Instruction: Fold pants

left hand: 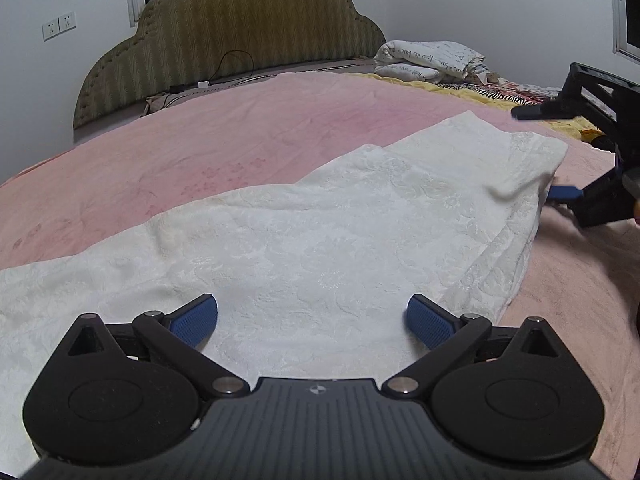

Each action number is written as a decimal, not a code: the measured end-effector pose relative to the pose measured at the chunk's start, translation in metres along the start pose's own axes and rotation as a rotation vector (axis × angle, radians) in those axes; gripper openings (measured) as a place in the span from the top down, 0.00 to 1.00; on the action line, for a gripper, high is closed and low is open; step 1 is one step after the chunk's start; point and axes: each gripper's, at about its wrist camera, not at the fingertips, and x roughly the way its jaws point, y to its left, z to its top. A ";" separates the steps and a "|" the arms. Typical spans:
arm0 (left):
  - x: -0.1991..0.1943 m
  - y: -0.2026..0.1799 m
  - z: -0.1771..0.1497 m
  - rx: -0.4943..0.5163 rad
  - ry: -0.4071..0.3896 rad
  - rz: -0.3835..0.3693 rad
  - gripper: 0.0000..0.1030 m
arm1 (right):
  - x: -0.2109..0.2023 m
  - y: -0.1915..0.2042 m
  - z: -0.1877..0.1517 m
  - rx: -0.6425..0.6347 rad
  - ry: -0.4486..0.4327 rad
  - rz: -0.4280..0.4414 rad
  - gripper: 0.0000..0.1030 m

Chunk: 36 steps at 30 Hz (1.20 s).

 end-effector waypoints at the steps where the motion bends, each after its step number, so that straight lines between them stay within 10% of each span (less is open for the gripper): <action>1: 0.000 0.000 0.000 -0.002 0.001 0.000 0.00 | -0.002 -0.005 0.005 0.023 -0.053 -0.004 0.20; 6: 0.001 0.000 0.001 -0.007 0.003 -0.002 0.00 | 0.003 -0.025 0.029 0.101 -0.139 0.070 0.20; 10: 0.000 0.001 0.001 -0.017 0.000 -0.008 0.00 | 0.008 -0.029 0.032 -0.004 -0.138 -0.011 0.83; 17: -0.032 0.022 0.009 -0.115 -0.146 0.019 0.05 | 0.003 0.006 0.026 -0.190 -0.166 -0.039 0.84; 22: -0.061 0.071 0.018 -0.337 -0.219 0.065 0.04 | 0.008 0.097 -0.018 -0.658 -0.161 -0.036 0.85; 29: -0.071 0.128 0.002 -0.674 -0.184 0.012 0.04 | 0.073 0.165 -0.167 -1.329 0.222 0.034 0.85; 36: -0.051 0.128 -0.004 -0.833 -0.097 -0.227 0.04 | 0.077 0.148 -0.223 -1.523 0.260 -0.011 0.84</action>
